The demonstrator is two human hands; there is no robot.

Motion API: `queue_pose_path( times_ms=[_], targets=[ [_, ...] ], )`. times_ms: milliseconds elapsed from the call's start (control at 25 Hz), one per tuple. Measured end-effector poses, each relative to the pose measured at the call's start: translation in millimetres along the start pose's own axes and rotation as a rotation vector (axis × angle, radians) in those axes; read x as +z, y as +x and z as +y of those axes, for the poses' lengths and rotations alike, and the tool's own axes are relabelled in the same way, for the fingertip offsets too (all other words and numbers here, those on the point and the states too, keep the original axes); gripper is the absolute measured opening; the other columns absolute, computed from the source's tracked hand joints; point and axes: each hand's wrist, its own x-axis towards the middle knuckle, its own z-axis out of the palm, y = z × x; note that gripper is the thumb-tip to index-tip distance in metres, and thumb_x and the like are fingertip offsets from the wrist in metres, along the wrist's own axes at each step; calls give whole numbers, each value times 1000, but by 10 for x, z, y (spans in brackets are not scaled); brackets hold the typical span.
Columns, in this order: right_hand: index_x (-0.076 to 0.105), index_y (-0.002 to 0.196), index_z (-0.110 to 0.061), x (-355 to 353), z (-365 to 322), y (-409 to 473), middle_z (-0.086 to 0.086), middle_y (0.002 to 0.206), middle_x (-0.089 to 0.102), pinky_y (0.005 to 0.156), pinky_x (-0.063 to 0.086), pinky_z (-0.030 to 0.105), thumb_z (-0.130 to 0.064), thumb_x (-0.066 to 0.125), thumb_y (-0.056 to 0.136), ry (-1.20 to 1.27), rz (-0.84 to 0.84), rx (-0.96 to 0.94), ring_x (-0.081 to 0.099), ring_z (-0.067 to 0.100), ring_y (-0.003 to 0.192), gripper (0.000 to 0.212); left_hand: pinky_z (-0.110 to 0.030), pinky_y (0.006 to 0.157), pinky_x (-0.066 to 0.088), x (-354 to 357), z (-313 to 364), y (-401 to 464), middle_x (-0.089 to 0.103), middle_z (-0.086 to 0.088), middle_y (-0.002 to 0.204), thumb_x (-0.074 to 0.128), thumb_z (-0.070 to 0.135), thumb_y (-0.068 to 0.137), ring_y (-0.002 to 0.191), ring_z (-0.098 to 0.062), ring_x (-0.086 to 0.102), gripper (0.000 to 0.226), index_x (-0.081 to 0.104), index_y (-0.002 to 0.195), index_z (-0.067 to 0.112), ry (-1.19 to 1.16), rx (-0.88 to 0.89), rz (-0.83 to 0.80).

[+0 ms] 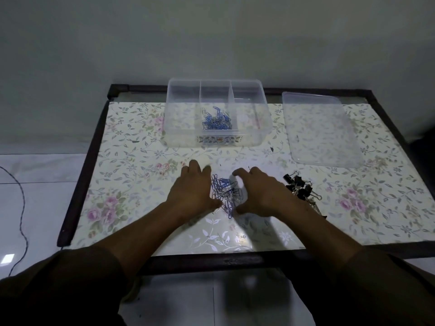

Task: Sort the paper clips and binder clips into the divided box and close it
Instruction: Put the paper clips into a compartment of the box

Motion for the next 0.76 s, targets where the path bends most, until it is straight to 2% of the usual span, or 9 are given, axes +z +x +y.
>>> queue_pose_path(
  times_ms=[80, 160, 280, 360, 480, 560, 640, 760],
  targets=[
    [34, 147, -30, 66, -49, -18, 8, 131, 45, 80, 51, 38, -49, 85, 69, -99, -1, -18, 62, 34, 109, 95, -34, 77, 50, 16, 19, -28, 45, -11, 120, 76, 43, 78, 100, -27, 54, 64, 52, 128, 13, -83, 77, -37],
    [41, 142, -26, 104, -95, 12, 9, 126, 48, 82, 53, 41, -39, 81, 77, -57, 38, -55, 62, 34, 104, 77, -28, 71, 44, 30, 91, -49, 51, -8, 115, 71, 30, 84, 92, -24, 58, 44, 58, 124, 16, -103, 165, -32],
    [54, 131, -21, 103, -132, 78, 10, 115, 57, 81, 51, 40, -26, 71, 88, 28, 111, -71, 61, 31, 102, 47, -28, 70, 41, 18, 170, -23, 55, -6, 108, 64, 24, 89, 94, -24, 60, 33, 62, 121, 17, -116, 190, -13],
    [59, 128, -20, 70, -128, 97, 11, 115, 63, 85, 51, 39, -25, 72, 87, 83, 103, -66, 61, 29, 106, 43, -30, 74, 45, -27, 138, -18, 53, -7, 110, 68, 34, 85, 100, -25, 59, 41, 60, 122, 17, -138, 164, -62],
    [50, 136, -27, -14, -65, 47, 6, 123, 56, 90, 52, 42, -40, 84, 74, 63, 4, -40, 59, 27, 109, 73, -40, 83, 52, -84, 19, -78, 42, -8, 125, 75, 59, 70, 113, -25, 49, 86, 42, 138, 19, 24, 133, -196],
    [42, 139, -29, 6, -47, -14, 5, 125, 48, 83, 52, 40, -49, 86, 69, -39, -20, -11, 60, 28, 107, 85, -41, 85, 53, -67, -20, -136, 37, -9, 129, 79, 60, 67, 116, -25, 46, 99, 33, 145, 19, 95, 146, -224],
    [43, 137, -25, 49, -81, -25, 8, 125, 48, 78, 50, 39, -43, 84, 75, -65, 21, -22, 61, 31, 104, 76, -37, 84, 53, -40, -18, -127, 41, -8, 124, 81, 49, 71, 106, -23, 52, 88, 40, 143, 19, 11, 206, -194],
    [53, 127, -17, 95, -178, 24, 11, 116, 56, 75, 46, 36, -28, 74, 87, -31, 89, -73, 60, 31, 102, 46, -31, 75, 49, -17, 18, -63, 50, -4, 111, 72, 35, 84, 90, -21, 57, 48, 60, 129, 23, -122, 256, -114]
  ],
)
